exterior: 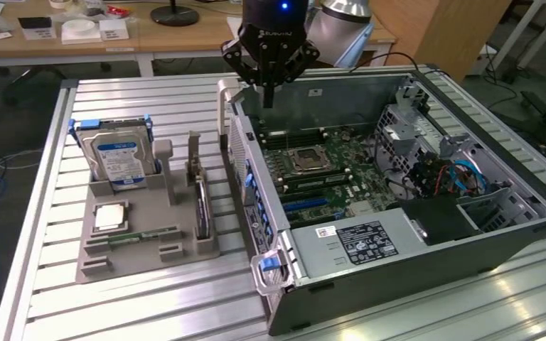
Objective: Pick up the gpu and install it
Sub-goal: 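Reach for the gpu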
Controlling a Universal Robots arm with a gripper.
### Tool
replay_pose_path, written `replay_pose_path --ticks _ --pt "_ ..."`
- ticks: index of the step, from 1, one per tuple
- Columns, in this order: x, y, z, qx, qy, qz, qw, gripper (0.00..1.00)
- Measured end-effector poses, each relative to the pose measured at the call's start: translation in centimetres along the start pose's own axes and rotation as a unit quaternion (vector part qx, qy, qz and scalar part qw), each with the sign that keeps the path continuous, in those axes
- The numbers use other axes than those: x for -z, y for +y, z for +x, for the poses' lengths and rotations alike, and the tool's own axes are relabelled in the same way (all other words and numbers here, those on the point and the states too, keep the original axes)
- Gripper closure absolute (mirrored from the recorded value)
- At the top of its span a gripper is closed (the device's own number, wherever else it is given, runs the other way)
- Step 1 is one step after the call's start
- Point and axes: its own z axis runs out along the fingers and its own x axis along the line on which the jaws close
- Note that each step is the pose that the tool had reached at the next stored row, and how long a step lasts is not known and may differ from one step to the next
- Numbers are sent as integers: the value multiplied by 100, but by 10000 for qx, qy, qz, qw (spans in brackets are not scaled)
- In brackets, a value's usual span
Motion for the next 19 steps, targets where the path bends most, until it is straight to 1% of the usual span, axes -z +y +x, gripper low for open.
replay_pose_path --ticks 4,12,19 --pt "0 -4 59 0 0 0 10000 89" --pt "0 -5 69 0 0 0 10000 89" --pt "0 -10 131 0 0 0 10000 89"
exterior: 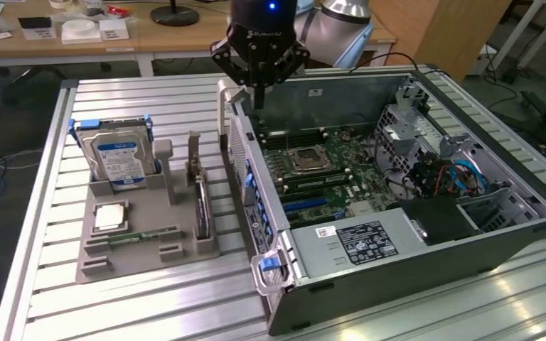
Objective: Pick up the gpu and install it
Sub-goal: 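Reach for the gpu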
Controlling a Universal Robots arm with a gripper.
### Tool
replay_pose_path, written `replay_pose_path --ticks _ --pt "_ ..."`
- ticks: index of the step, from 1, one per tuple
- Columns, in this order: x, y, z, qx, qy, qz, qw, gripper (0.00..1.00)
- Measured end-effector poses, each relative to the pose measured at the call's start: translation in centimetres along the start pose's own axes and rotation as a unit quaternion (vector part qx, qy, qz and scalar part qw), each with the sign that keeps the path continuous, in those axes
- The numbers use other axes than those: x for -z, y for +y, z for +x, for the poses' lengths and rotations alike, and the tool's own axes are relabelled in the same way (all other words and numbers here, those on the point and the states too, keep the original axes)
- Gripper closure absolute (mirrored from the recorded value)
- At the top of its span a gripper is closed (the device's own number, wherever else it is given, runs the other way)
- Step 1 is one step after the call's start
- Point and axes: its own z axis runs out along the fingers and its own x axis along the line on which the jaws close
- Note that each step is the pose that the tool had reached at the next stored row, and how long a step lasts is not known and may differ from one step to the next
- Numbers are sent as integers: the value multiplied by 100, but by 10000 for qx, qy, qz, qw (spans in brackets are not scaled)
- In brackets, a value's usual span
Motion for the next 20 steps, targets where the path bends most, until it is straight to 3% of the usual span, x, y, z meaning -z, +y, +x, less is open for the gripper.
replay_pose_path --ticks 12,20 --pt "1 -3 42 -1 0 1 10000 89" --pt "1 -17 224 0 -1 0 10000 89"
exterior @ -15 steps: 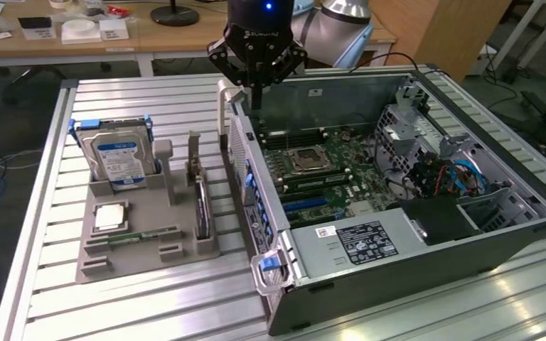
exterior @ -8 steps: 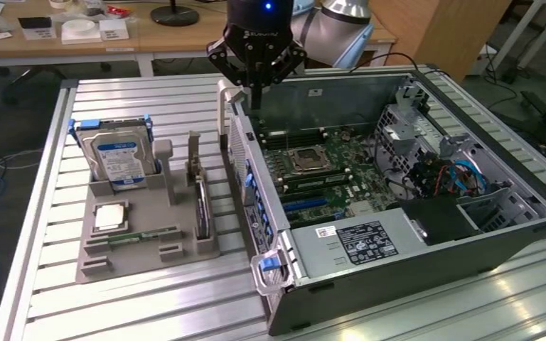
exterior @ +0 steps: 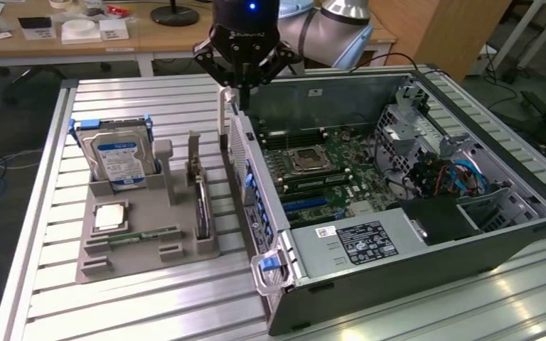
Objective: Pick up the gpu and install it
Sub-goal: 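Reach for the gpu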
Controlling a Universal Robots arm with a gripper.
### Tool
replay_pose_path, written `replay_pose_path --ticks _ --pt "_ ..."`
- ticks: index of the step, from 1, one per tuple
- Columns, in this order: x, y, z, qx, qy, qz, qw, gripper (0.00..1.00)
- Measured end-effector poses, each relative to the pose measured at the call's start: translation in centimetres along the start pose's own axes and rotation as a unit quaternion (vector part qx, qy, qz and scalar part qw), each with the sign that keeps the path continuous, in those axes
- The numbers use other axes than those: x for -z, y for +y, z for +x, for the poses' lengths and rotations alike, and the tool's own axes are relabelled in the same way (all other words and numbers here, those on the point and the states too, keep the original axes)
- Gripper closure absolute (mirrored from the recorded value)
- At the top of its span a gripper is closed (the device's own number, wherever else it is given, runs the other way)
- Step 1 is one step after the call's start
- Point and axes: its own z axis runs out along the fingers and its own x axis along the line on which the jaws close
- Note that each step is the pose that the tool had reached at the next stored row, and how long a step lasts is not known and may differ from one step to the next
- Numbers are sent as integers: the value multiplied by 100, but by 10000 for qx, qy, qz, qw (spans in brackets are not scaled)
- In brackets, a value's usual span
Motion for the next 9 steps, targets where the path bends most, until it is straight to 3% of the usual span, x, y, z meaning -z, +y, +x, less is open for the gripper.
replay_pose_path --ticks 9 --pt "0 -18 237 0 0 0 10000 89"
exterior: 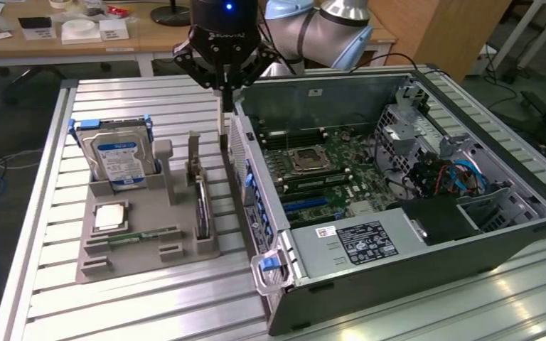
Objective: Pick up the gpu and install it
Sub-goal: 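Reach for the gpu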
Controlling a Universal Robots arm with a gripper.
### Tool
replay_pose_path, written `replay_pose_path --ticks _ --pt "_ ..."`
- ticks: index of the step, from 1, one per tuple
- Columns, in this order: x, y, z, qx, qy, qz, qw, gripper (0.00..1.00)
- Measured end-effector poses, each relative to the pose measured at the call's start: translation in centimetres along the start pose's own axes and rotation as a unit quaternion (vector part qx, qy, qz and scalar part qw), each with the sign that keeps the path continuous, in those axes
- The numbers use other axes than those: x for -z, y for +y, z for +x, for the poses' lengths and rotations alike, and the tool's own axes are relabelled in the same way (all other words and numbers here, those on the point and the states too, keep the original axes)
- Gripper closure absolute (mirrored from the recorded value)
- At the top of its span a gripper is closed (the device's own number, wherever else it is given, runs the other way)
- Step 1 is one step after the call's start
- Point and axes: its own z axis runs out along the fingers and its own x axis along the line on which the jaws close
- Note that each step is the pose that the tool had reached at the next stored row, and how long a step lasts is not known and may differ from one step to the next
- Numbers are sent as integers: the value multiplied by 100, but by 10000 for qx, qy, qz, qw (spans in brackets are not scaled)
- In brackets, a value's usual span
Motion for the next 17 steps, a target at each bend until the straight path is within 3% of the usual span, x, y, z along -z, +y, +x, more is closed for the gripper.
replay_pose_path --ticks 11,17 --pt "1 -18 241 0 0 0 10000 89" --pt "1 -20 268 1 0 0 10000 89"
